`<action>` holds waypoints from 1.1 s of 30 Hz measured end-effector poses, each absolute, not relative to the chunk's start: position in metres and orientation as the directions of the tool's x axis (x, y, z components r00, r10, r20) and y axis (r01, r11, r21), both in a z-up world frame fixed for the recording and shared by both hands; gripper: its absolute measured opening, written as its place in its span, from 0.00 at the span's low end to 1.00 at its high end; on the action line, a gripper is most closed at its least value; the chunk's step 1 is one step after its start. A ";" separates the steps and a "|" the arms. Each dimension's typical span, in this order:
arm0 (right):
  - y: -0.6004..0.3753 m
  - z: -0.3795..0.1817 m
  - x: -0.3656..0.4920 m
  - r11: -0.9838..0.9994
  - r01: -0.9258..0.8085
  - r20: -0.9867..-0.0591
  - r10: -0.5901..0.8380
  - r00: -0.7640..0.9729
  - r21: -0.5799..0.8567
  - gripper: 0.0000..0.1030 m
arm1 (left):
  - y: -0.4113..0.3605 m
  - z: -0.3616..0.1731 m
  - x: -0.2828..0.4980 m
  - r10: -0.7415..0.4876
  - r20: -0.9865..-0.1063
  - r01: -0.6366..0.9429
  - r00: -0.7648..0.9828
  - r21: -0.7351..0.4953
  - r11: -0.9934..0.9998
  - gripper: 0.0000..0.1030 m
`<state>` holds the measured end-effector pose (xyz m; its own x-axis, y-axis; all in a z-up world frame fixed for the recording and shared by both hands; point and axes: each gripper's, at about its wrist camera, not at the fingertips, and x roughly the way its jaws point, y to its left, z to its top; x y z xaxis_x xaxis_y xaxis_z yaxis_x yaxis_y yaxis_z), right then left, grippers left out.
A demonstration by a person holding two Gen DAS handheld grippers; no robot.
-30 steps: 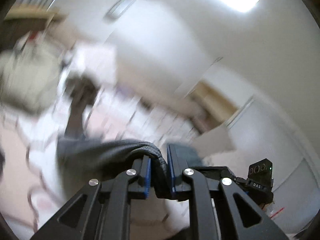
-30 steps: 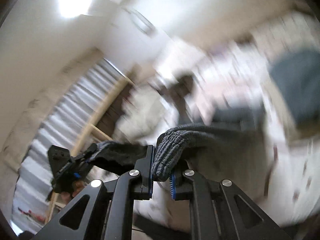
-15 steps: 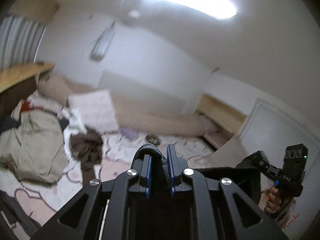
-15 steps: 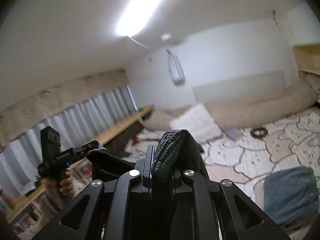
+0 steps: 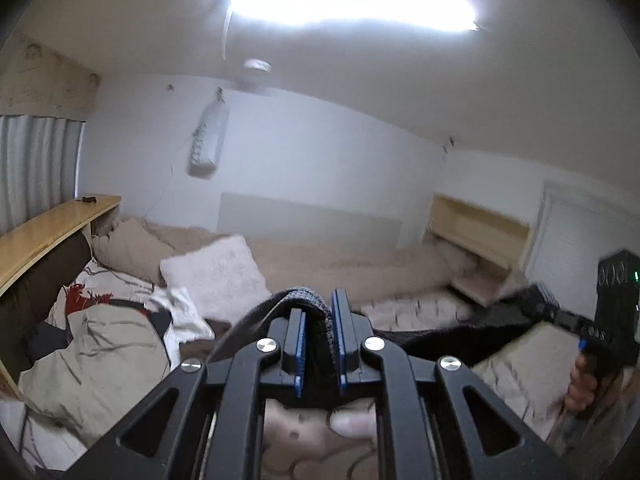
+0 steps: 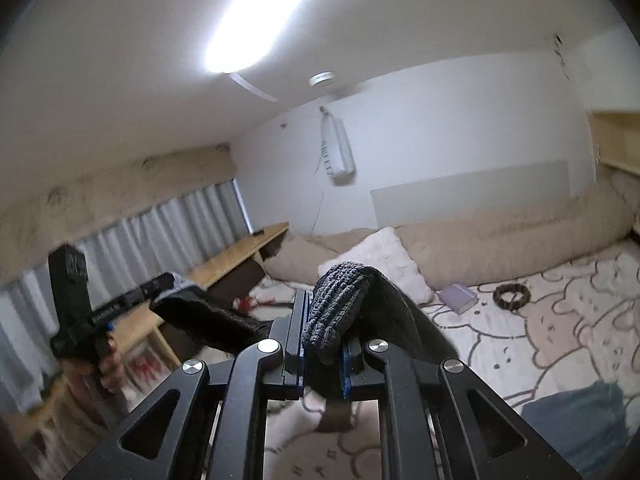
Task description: Fold clothes
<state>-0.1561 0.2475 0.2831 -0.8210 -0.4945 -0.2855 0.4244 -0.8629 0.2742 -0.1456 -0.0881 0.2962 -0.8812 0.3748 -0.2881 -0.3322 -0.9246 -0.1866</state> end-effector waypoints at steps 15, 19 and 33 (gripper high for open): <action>0.249 -0.159 -0.059 -0.929 0.092 -0.880 -0.370 -0.299 0.359 0.13 | -0.079 -0.156 -0.053 0.370 -0.863 -0.020 -0.343 -0.387 -0.922 0.09; 0.255 -0.159 -0.048 -0.924 0.074 -0.872 -0.379 -0.309 0.375 0.13 | -0.082 -0.158 -0.036 0.382 -0.857 0.013 -0.346 -0.411 -0.911 0.07; 0.261 -0.167 -0.039 -0.925 -0.002 -0.890 -0.364 -0.275 0.379 0.13 | -0.099 -0.152 -0.023 0.419 -0.830 0.066 -0.368 -0.472 -0.879 0.14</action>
